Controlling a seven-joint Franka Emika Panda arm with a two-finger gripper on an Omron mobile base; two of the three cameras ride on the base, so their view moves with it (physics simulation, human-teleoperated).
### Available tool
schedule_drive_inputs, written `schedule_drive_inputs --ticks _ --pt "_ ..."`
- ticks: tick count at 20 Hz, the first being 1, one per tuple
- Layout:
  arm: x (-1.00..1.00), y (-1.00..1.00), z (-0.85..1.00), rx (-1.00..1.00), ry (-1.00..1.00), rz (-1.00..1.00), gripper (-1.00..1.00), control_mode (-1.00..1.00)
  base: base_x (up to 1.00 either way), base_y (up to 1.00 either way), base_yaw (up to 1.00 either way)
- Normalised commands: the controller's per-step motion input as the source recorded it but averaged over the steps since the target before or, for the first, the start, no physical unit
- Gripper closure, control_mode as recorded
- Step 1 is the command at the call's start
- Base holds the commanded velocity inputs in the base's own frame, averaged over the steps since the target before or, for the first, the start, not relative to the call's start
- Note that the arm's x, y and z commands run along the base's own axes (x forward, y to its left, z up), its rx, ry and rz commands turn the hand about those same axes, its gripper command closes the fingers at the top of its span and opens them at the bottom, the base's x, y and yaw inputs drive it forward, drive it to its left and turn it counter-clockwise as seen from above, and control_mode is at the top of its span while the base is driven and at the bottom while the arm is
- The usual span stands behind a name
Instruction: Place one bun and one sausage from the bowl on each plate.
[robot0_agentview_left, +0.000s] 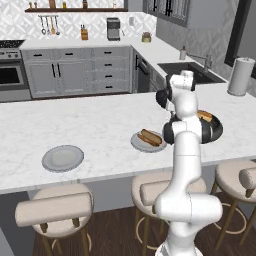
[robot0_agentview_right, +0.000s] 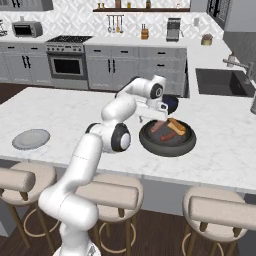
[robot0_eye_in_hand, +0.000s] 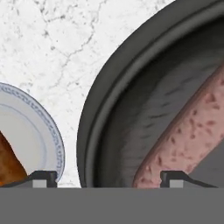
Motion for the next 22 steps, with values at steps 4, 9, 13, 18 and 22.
schedule_drive_inputs --ticks 4,9,13,18,22 --pt "-0.18 -0.06 0.00 0.00 -0.32 0.00 -1.00 -1.00 0.00 0.00 0.00" --pt "0.00 0.00 -0.46 0.00 -0.21 -0.07 -1.00 -1.00 0.00 0.00 0.00" --pt "0.00 0.00 -0.35 -0.08 -0.07 -0.14 -1.00 -1.00 0.00 0.00 0.00" --pt "-0.02 -0.05 -0.47 -0.07 -0.01 -0.18 -1.00 -1.00 0.00 0.00 0.00" --pt "-0.05 -0.14 -0.54 -0.04 -0.02 -0.19 -1.00 -1.00 0.00 0.00 0.00"
